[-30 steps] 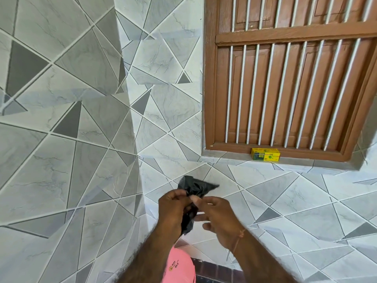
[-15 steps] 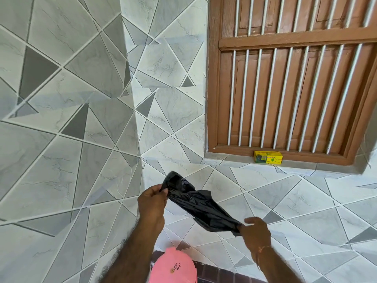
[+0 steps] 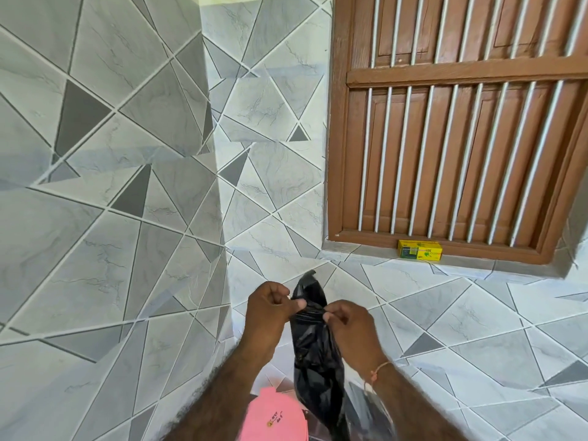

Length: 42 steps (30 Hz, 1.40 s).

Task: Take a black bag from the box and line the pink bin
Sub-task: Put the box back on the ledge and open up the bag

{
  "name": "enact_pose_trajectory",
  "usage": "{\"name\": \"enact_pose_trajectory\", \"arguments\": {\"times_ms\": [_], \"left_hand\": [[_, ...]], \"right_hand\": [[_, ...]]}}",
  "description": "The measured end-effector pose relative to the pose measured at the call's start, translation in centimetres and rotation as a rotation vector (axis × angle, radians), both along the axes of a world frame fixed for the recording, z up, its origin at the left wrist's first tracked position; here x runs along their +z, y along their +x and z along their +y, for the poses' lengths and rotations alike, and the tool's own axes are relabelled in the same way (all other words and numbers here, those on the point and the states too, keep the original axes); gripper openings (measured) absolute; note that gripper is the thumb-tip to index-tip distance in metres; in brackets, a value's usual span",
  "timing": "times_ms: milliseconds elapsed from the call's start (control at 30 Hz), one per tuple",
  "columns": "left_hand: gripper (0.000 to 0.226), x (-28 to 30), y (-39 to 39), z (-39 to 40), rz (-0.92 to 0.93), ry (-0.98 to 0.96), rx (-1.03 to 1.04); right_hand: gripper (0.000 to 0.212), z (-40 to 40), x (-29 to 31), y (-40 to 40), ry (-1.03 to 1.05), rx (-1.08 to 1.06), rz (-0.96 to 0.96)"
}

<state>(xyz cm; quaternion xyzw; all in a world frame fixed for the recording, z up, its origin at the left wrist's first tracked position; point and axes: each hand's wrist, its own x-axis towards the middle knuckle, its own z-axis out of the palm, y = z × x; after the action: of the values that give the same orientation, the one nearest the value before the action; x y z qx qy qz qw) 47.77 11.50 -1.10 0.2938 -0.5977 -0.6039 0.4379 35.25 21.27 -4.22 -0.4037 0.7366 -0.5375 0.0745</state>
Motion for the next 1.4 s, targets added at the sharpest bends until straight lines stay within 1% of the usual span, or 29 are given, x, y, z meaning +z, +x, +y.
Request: {"name": "enact_pose_trajectory", "arguments": {"times_ms": [67,133,200,267,300,333,367,400,433,467,500,533,567,600,633,700,733,800,833,900,933,1033,1133,1167,1233,1300,1333,1367,1400], "left_hand": [[0.032,-0.1,0.8,-0.5,-0.138,-0.131,-0.048],[0.029,-0.3,1.4,-1.2,-0.357,-0.307,-0.058],[0.024,-0.6,2.0,-2.0,-0.574,-0.488,-0.044],[0.029,-1.0,2.6,-2.6,-0.78,-0.691,0.019],[0.032,-1.2,2.7,-2.8,-0.873,-0.827,0.087],[0.031,-1.3,2.7,-2.7,-0.967,-0.975,0.162],[0.026,-1.3,2.6,-2.4,-1.047,-1.09,0.228],[0.023,-1.1,2.3,-1.7,-1.102,-1.127,0.25],[0.028,-0.9,1.9,-1.0,-1.141,-1.136,0.27],[0.033,-0.7,1.5,-0.3,-1.147,-1.091,0.278],[0.035,-0.5,1.1,0.3,-1.11,-1.021,0.278],[0.035,-0.4,0.6,0.8,-0.994,-0.917,0.276],[0.036,-0.7,0.1,1.0,-0.836,-0.773,0.247],[0.04,-1.0,-0.3,1.1,-0.669,-0.616,0.187],[0.044,-1.2,-0.8,1.2,-0.546,-0.505,0.116],[0.046,-1.3,-1.4,1.7,-0.424,-0.455,0.031],[0.044,-1.0,-1.6,1.9,-0.403,-0.447,0.008],[0.041,-0.4,-1.6,2.1,-0.37,-0.436,-0.029],[0.041,-0.1,-1.5,2.1,-0.375,-0.444,-0.04],[0.039,0.3,-1.1,1.8,-0.468,-0.539,-0.035],[0.038,0.3,-0.8,1.4,-0.55,-0.608,-0.031],[0.034,0.0,-0.4,0.4,-0.848,-0.845,-0.014],[0.007,0.0,0.1,0.0,-1.067,-1.122,0.038],[0.013,-0.1,0.2,-0.2,-1.135,-1.171,0.064],[0.019,-0.3,0.6,-0.7,-1.228,-1.142,0.095],[0.018,-0.2,0.6,-0.7,-1.272,-1.084,0.158],[0.017,-0.3,0.5,-0.6,-1.204,-1.01,0.205],[0.018,-0.5,0.3,-0.6,-1.095,-0.884,0.252],[0.022,-0.7,0.1,-0.6,-0.943,-0.73,0.292]], "right_hand": [[0.022,0.4,0.3,-1.2,-0.005,-0.058,-0.036],[0.021,1.0,0.5,-2.4,0.02,-0.138,-0.031],[0.021,1.8,0.6,-3.5,0.034,-0.236,-0.027],[0.02,2.8,0.6,-4.6,0.054,-0.317,-0.004],[0.02,3.4,0.6,-4.9,0.089,-0.341,0.04],[0.023,4.0,0.6,-4.9,0.145,-0.349,0.127],[0.025,4.5,0.3,-4.8,0.216,-0.335,0.25],[0.026,4.8,0.0,-4.6,0.297,-0.31,0.389],[0.025,5.0,-0.4,-4.4,0.383,-0.285,0.513],[0.024,5.0,-0.6,-4.1,0.468,-0.27,0.603],[0.024,4.9,-0.5,-3.9,0.533,-0.276,0.665],[0.023,4.7,-0.2,-3.5,0.559,-0.288,0.709],[0.023,4.5,0.1,-3.2,0.532,-0.278,0.73],[0.022,4.4,0.3,-2.7,0.455,-0.238,0.739],[0.022,4.2,0.6,-2.0,0.353,-0.179,0.773],[0.026,3.7,0.8,-0.8,0.264,-0.027,0.864],[0.029,3.4,0.8,-0.4,0.271,0.024,0.879],[0.036,3.0,0.8,-0.5,0.345,0.073,0.834],[0.035,3.0,0.9,-0.7,0.376,0.076,0.795],[0.028,3.1,0.9,-1.2,0.403,0.074,0.724],[0.024,3.2,0.8,-1.4,0.409,0.062,0.732],[0.016,3.2,0.5,-1.3,0.501,0.048,0.875],[0.017,3.0,0.9,-1.1,0.538,0.034,0.896],[0.019,3.0,1.0,-1.2,0.54,0.014,0.888],[0.023,3.1,1.1,-1.4,0.546,-0.012,0.879],[0.026,3.3,1.0,-1.4,0.561,-0.007,0.877],[0.025,3.3,1.0,-1.3,0.566,-0.003,0.874],[0.025,3.3,1.0,-1.3,0.569,-0.007,0.872],[0.025,3.3,1.0,-1.3,0.567,-0.02,0.868]]}}
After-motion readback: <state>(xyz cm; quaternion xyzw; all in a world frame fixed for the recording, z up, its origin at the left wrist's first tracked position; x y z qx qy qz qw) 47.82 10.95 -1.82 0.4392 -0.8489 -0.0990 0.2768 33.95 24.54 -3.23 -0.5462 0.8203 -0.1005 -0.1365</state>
